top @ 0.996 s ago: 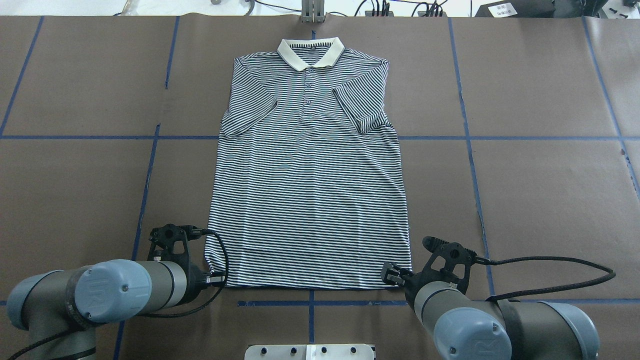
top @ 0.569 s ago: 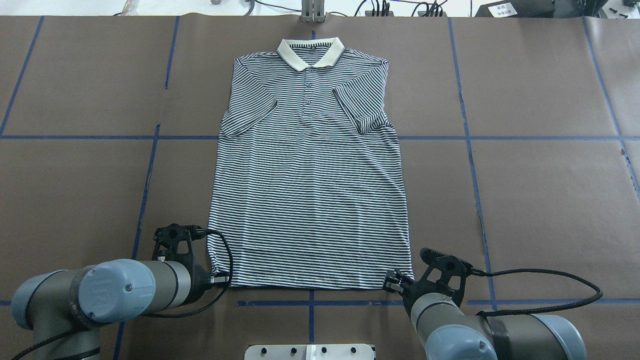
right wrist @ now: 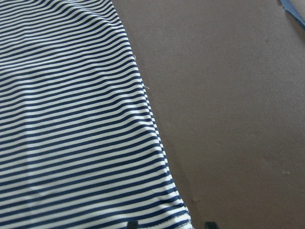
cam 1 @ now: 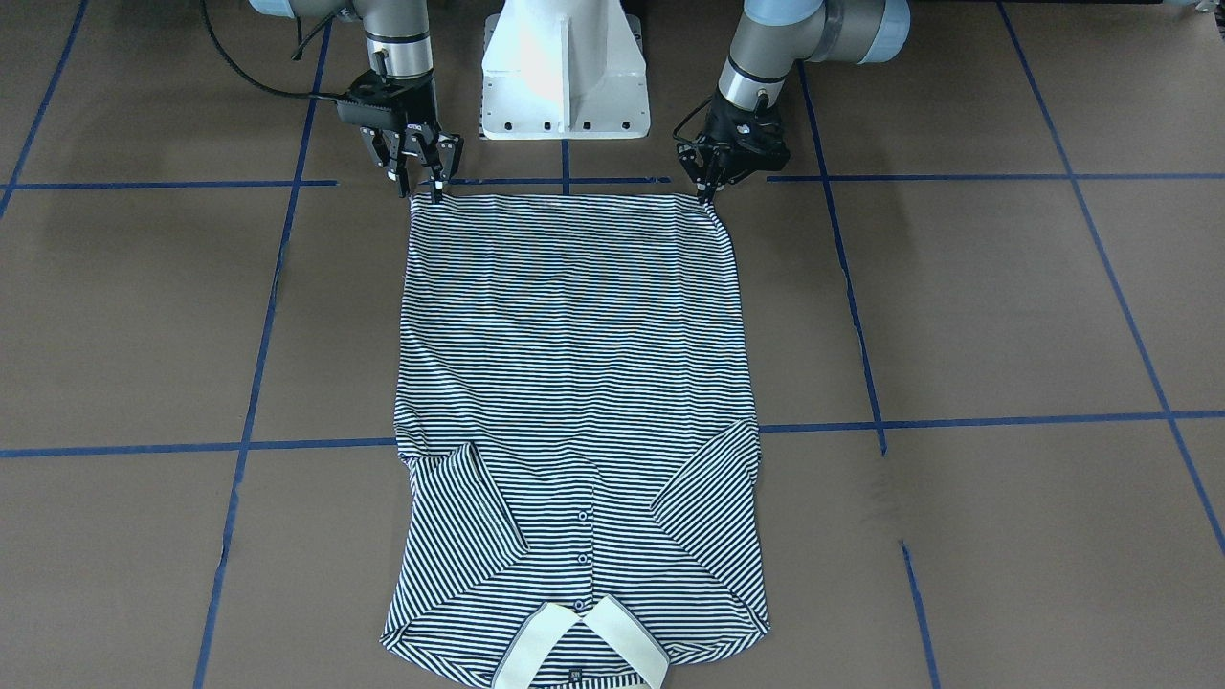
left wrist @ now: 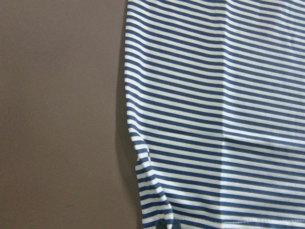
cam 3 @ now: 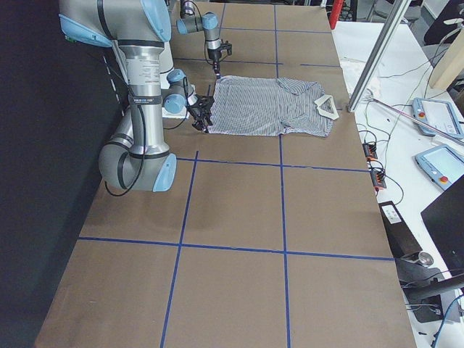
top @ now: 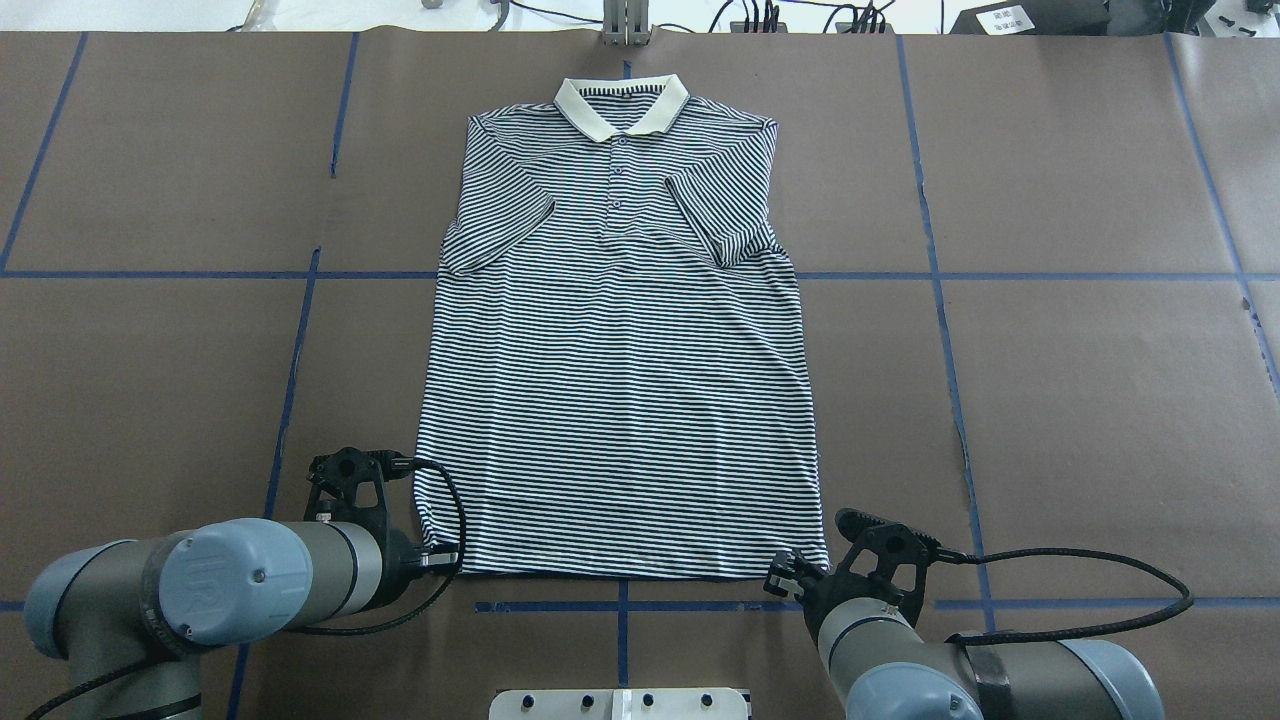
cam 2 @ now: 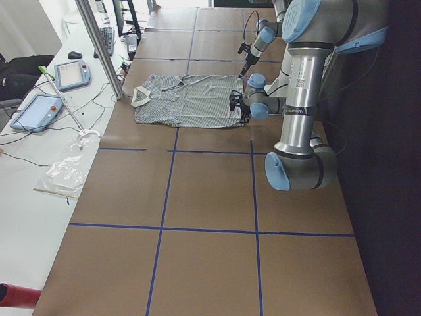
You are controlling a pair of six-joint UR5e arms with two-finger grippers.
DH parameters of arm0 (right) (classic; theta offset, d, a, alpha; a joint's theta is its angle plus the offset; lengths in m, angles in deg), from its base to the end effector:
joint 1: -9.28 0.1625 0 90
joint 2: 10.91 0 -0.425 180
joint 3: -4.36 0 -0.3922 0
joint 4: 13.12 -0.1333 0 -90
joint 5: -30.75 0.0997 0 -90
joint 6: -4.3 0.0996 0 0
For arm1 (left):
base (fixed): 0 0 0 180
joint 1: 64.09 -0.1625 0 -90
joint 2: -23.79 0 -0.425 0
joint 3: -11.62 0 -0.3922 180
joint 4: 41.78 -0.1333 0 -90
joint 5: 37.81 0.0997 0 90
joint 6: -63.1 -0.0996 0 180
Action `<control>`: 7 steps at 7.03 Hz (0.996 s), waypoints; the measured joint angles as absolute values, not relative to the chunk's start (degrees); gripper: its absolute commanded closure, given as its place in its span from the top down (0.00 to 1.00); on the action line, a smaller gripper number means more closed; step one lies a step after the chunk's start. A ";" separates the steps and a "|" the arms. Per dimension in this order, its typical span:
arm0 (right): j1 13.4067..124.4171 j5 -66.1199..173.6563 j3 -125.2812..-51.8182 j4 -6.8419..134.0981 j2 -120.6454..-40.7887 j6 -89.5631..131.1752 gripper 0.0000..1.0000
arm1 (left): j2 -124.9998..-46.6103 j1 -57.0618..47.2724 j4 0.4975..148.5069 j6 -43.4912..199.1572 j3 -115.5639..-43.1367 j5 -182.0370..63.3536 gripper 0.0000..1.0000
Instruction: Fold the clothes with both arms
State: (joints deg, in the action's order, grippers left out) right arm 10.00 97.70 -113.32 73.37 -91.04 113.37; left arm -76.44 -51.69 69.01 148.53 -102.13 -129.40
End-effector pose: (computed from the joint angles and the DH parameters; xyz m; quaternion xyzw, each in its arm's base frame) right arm -0.5170 -0.1788 0.3458 0.1299 -0.3691 0.2267 0.8919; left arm 0.4989 -0.2434 0.3375 0.0557 0.4567 -0.0543 0.8862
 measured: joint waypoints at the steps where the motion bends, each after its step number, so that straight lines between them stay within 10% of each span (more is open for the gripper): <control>1: 9.73 97.66 -113.20 73.37 -90.94 113.38 0.56 | -76.42 -51.65 69.03 148.53 -102.12 -129.39 0.00; 3: 9.50 97.63 -112.93 73.36 -90.73 113.32 0.53 | -76.41 -51.62 69.05 148.53 -102.11 -129.39 0.00; 6: 9.70 97.55 -112.75 73.31 -90.51 113.33 0.00 | -76.41 -51.61 69.05 148.53 -102.11 -129.43 0.00; 7: 10.25 97.55 -112.76 73.31 -90.50 113.27 0.00 | -76.42 -51.62 69.05 148.53 -102.11 -129.45 0.00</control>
